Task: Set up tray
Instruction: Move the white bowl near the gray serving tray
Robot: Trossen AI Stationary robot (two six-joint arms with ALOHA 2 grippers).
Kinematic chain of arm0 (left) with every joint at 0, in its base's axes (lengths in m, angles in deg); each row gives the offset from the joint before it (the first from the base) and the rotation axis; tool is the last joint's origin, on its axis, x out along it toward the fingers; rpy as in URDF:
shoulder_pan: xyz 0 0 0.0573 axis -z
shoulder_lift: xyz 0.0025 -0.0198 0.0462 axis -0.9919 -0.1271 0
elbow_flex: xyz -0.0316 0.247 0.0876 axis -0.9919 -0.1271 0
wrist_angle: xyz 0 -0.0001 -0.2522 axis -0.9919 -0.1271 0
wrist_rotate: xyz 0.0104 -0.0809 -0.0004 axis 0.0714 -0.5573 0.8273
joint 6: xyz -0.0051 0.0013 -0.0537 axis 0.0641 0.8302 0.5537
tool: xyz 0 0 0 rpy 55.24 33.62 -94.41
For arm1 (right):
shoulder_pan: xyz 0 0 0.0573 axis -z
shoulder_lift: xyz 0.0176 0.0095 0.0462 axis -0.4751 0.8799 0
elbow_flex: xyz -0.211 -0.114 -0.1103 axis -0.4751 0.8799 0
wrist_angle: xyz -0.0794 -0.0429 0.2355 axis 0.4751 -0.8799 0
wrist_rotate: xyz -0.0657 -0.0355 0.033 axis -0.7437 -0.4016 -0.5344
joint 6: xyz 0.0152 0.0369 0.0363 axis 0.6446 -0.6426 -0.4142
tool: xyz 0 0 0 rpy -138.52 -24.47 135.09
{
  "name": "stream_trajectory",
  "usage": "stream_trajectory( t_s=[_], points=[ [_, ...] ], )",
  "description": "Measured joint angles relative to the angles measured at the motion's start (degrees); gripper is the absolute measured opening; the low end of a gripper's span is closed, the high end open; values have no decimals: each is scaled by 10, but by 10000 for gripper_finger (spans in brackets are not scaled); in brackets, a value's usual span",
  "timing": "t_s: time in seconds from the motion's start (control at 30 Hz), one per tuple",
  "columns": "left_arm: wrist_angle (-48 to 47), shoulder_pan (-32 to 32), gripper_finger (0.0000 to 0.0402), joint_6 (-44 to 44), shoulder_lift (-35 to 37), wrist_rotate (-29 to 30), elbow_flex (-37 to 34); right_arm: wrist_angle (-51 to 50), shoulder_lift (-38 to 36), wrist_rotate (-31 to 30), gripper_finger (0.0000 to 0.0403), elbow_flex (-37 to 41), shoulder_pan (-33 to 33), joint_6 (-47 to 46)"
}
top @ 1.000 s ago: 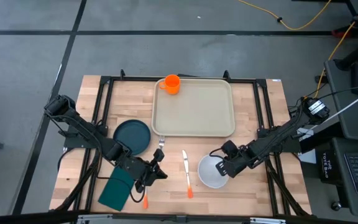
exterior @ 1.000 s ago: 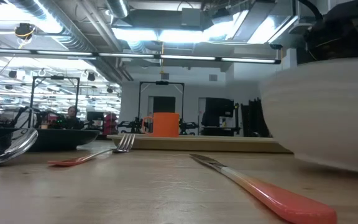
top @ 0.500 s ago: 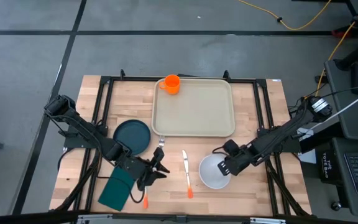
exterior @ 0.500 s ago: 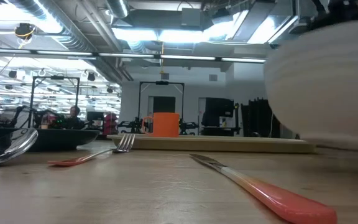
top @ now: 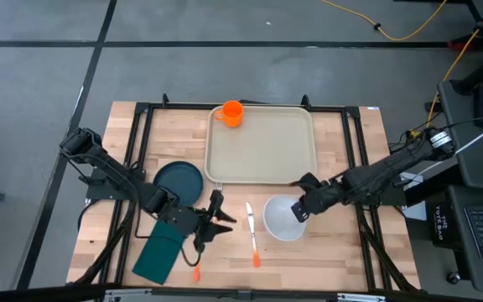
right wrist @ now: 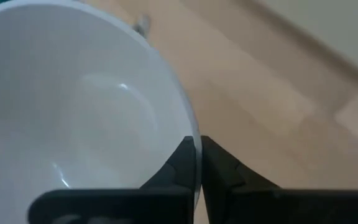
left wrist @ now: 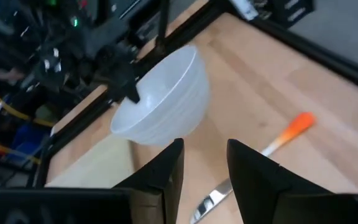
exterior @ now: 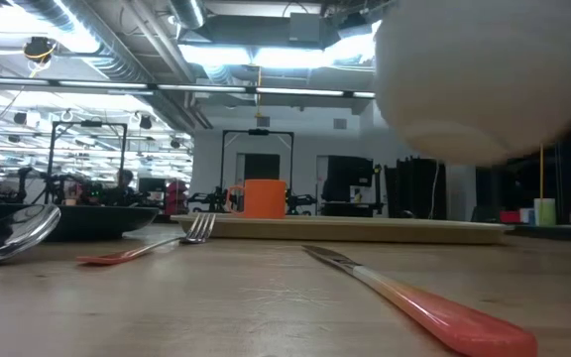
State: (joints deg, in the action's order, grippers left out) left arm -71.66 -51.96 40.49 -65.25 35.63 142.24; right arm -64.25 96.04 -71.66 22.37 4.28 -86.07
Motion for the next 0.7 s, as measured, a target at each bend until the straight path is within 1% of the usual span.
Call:
stream_trajectory(
  t_s=[0.13, 0.27, 0.47, 0.57, 0.67, 0.7],
  points=[
    [-19, -38, 116, -5, 0, -3, 10, -22, -3, 1, 12, -31, 41, 73],
    [-26, -70, 116, -37, 0, -8, 11, -39, 6, 13, 12, -43, 83, 123],
    [-27, -80, 116, -73, -10, -20, 20, -57, 16, 54, 12, -45, 138, 168],
    [-27, -78, 116, -96, -39, -27, 53, -56, 22, 73, 12, -45, 165, 191],
    [-60, -81, 116, -102, -83, -27, 103, -52, 27, 89, 12, -45, 185, 214],
    [-85, -84, 116, -101, -99, -27, 124, -56, 27, 94, 12, -45, 190, 218]
  ],
)
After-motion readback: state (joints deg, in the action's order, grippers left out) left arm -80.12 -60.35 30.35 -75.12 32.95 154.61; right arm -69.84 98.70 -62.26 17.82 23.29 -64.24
